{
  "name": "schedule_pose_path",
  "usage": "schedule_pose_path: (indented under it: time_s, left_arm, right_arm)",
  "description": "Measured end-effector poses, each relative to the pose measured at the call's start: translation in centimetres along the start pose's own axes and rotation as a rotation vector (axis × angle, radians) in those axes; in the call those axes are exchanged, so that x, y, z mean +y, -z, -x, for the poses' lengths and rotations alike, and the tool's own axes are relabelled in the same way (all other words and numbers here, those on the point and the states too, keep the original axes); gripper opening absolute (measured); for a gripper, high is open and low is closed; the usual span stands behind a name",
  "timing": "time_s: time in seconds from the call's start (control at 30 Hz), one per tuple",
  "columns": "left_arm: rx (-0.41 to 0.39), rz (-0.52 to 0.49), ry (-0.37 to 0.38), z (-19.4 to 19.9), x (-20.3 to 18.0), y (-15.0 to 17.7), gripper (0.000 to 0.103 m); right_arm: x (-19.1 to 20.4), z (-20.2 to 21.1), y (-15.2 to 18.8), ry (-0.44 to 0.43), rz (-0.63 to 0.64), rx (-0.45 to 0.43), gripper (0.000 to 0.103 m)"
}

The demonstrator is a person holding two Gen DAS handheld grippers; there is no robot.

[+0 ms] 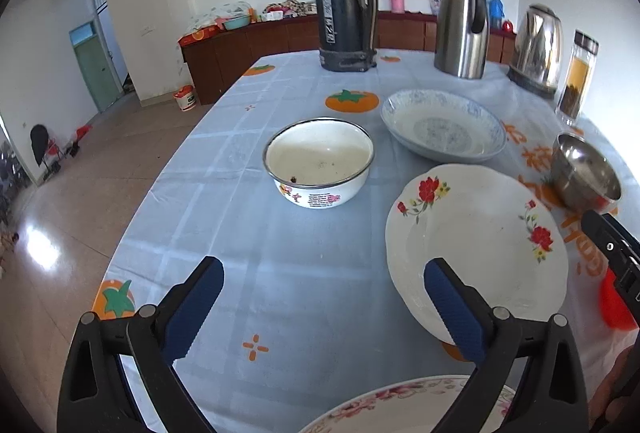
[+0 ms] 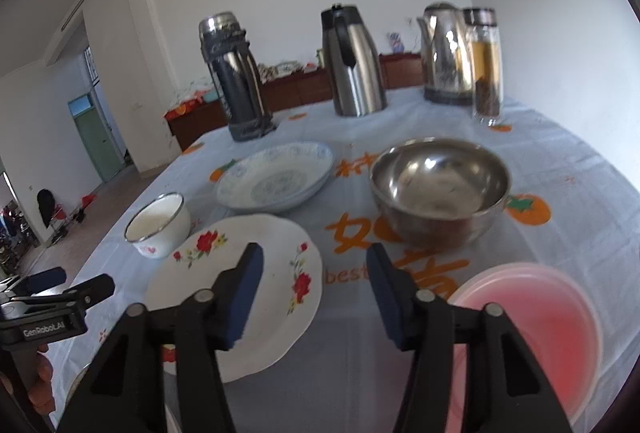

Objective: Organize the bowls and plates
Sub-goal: 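Close both grippers on the rim of the red-flower plate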

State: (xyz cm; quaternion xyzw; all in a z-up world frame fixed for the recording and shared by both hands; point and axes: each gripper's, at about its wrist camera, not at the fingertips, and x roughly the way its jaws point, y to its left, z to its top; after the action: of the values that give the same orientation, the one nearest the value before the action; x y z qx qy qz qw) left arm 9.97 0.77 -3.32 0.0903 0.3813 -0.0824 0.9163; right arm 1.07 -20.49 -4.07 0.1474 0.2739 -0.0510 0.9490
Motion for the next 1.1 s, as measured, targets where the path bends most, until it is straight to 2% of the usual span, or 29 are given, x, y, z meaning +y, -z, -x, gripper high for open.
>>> schedule_pose_path:
  time_s: [0.03,0.13,0.33,0.4,0.47,0.53,0.63,0.67,0.77,1.1]
  left_arm:
    - [0.006,-0.007,0.005,-0.1,-0.1,0.0,0.099]
    - [0.027,-0.036,0.032,-0.5,-0.8,-0.1,0.086]
    - [0.098,-0.063,0.084,-1.8,-1.7,-0.5,0.083]
    - [0.126,-0.059,0.094,-2.4,-1.8,-0.7,0.066]
    - [0.166,-0.044,0.120,-3.2,-1.9,-0.9,0.056]
    - [0.195,-0.032,0.142,-3.9,-2.0,-0.9,0.053]
    - [0.195,-0.048,0.125,-4.3,-2.3,-0.8,0.049]
    - [0.200,-0.050,0.127,-4.4,-2.4,-0.8,0.043]
    - [0.222,-0.032,0.175,-4.8,-2.3,-1.0,0.033]
    - [0.235,-0.055,0.177,-5.9,-3.1,-1.5,0.028]
  right_arm:
    - [0.0,-0.3,0.0,-0.009,0.002,0.018,0.052]
    - [0.5,-1.4,-0.1,-0.019,0.038,0.069,0.052]
    - [0.9,-3.7,-0.3,-0.031,0.073,0.160,0.051]
    - [1.0,-4.3,-0.4,-0.021,0.082,0.177,0.050]
    - [1.0,-4.9,-0.5,-0.033,0.078,0.199,0.050]
    - [0.8,-5.1,-0.6,-0.037,0.080,0.213,0.048]
    - [0.6,-5.8,-0.6,-0.041,0.076,0.243,0.040]
    - [0.6,-6.0,-0.5,-0.041,0.078,0.250,0.037]
    - [0.6,-6.2,-0.5,-0.045,0.080,0.259,0.036]
    - [0.3,-7.3,-0.3,-0.057,0.078,0.297,0.024]
